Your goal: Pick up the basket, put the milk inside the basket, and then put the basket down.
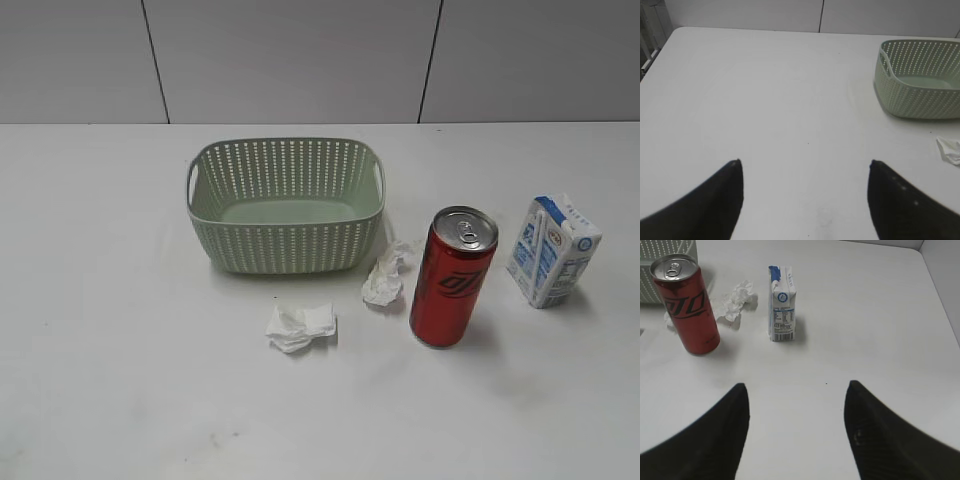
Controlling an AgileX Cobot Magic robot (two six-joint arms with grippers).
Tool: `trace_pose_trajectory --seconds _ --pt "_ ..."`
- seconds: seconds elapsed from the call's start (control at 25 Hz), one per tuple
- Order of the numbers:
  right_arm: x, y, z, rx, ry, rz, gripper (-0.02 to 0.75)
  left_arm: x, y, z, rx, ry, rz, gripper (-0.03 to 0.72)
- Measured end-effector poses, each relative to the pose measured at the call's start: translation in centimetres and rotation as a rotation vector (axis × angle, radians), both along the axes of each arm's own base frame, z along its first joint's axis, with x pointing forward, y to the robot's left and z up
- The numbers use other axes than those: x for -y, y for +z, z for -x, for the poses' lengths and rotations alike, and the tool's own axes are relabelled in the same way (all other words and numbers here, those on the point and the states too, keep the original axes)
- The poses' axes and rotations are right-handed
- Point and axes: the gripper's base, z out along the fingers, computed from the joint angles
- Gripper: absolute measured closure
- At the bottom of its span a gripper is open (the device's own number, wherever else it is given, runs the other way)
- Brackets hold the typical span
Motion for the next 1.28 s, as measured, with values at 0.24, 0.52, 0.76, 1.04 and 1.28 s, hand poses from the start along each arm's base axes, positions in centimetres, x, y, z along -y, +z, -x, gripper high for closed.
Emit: trace_pose_trajectory --seconds 0.24,0.52,0.76,1.04,1.28 --pt "0.0 0.0 0.0 0.000 0.000 -0.001 0.260 0.0 0.0 0.0 0.000 0.000 0.000 0.099" --pt "0.0 0.0 0.0 0.000 0.000 -0.001 0.260 0.0 0.0 0.0 0.000 0.000 0.000 0.099" --pt "0.0 0.0 0.0 0.000 0.000 0.000 0.262 0.0 0.0 0.0 0.001 0.000 0.000 0.099" --pt "0.0 0.0 0.0 0.000 0.000 0.000 0.261 0.0 0.1 0.0 0.010 0.000 0.001 0.099" --pt "0.0 0.0 0.0 0.001 0.000 0.000 0.261 0.0 1.3 -0.1 0.052 0.001 0.005 0.099"
